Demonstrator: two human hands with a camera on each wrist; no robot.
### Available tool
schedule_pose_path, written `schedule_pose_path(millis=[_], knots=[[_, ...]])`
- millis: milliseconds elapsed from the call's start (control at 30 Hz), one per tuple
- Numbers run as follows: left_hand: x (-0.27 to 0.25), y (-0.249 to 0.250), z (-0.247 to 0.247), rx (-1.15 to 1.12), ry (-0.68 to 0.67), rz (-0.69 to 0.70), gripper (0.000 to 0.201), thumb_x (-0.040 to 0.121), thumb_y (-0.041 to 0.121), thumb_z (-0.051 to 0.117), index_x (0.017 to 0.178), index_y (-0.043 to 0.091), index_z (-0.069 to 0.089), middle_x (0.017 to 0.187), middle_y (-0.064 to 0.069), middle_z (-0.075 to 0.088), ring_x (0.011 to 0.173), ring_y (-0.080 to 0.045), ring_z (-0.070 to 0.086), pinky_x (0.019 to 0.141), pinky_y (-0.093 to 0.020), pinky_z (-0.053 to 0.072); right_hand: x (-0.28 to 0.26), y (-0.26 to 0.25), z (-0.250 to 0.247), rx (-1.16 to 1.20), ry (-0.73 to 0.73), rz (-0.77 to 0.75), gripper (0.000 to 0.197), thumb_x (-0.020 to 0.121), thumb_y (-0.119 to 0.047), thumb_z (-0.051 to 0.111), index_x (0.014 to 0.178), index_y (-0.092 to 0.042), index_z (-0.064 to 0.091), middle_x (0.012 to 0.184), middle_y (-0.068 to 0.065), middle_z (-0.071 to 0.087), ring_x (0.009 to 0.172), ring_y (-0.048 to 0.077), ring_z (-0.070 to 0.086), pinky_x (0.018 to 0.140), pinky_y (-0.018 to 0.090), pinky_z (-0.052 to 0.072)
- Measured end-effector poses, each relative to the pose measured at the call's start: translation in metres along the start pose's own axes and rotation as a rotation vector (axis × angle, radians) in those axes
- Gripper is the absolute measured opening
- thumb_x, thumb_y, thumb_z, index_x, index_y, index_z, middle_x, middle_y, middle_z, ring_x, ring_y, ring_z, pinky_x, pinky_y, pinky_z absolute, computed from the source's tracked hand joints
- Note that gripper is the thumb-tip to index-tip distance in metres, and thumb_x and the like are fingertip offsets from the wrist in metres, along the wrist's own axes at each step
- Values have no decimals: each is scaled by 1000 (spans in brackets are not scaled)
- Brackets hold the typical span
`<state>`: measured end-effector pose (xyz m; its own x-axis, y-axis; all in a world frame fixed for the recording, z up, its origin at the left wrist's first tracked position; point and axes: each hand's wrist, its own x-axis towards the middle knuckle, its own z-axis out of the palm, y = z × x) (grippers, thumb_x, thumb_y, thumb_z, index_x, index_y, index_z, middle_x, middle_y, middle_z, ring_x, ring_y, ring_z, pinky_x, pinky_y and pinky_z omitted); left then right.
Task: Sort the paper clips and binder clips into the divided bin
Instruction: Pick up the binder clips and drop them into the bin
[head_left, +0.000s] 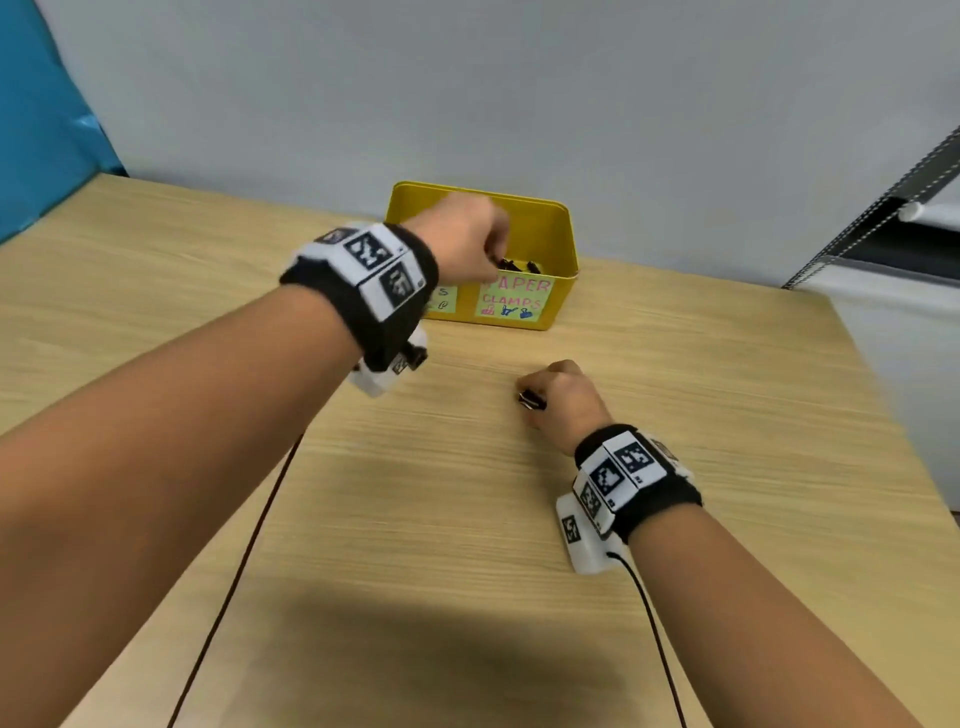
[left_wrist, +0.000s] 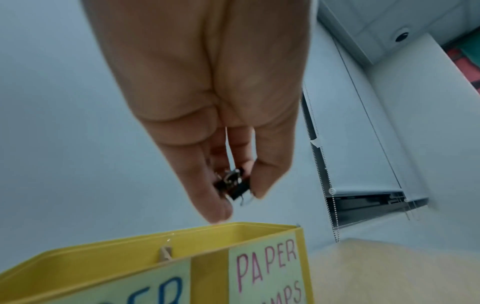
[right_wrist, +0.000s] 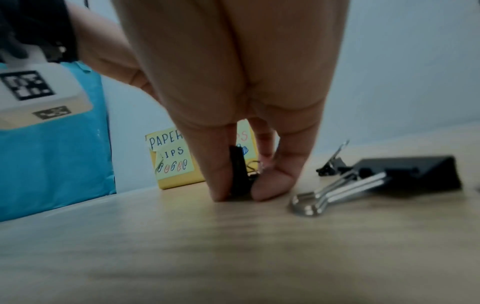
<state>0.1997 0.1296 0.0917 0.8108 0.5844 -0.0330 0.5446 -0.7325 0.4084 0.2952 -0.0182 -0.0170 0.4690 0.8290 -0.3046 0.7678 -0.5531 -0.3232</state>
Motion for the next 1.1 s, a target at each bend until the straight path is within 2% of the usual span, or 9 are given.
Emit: schedule_pose_path(millis=[200,333,433,533,700,833,933,1033,1100], knots=[[7,12,25,-28,136,39,42,83,20,63,124,20,52,130,-6,45,122,-22,43,104,-36,39,3,7,-7,66,-17,-69,29,76,-12,67,105,-17,66,120,9,51,106,24,54,87,22,44],[-27,6,66,-99,51,62,17,86,23,57,102,18,58,106,-3,55,99,-21,54,87,-37,47,8,14,-43,353,-19,9,28,74,-3,66,98,-18,66,101,4,60,66,16,59,50,10,46],[-44,0,96,-87,-200,68,17,85,19,56,102,18,58,109,-4,57,99,-21,55,87,-37,48,17,-3,-89,539,100,-47,31,73,2,67,92,-22,62,104,3,61,60,17,60,56,24,56],[-49,13,117,-66,-311,169,34,83,18,59,116,18,55,120,-4,50,112,-22,51,94,-37,46,31,-32,-129,644,196,-151,31,71,5,68,84,-22,61,104,8,56,77,25,60,74,43,59],[-35,52,140,17,-415,276,83,78,34,69,146,27,21,150,-5,21,136,-25,24,111,-42,33,31,-41,-160,223,194,-166,69,74,-27,75,136,-28,43,144,2,42,127,22,47,102,41,45],[-21,70,152,208,-459,353,88,77,41,68,146,26,18,148,-12,20,132,-31,27,103,-42,35,-2,5,-143,6,-44,7,54,73,-25,76,123,-24,56,127,5,55,100,22,57,82,39,55],[-18,79,156,192,-440,319,70,80,39,65,140,20,33,133,-14,33,121,-31,38,96,-40,41,-32,42,-114,-184,-366,173,50,71,-30,77,116,-17,59,109,3,62,93,23,63,67,31,51],[-17,84,158,121,-419,236,46,85,27,62,124,8,47,125,-15,38,110,-31,49,92,-40,47,-63,62,-77,-248,-566,286,61,69,-36,76,121,-15,51,93,-3,60,85,17,59,69,28,46],[-16,86,157,74,-426,200,35,86,22,61,115,5,52,123,-14,39,103,-29,54,89,-39,49,-77,71,-53,-237,-531,305,73,64,-35,80,125,-17,43,109,0,59,96,19,58,74,31,46]])
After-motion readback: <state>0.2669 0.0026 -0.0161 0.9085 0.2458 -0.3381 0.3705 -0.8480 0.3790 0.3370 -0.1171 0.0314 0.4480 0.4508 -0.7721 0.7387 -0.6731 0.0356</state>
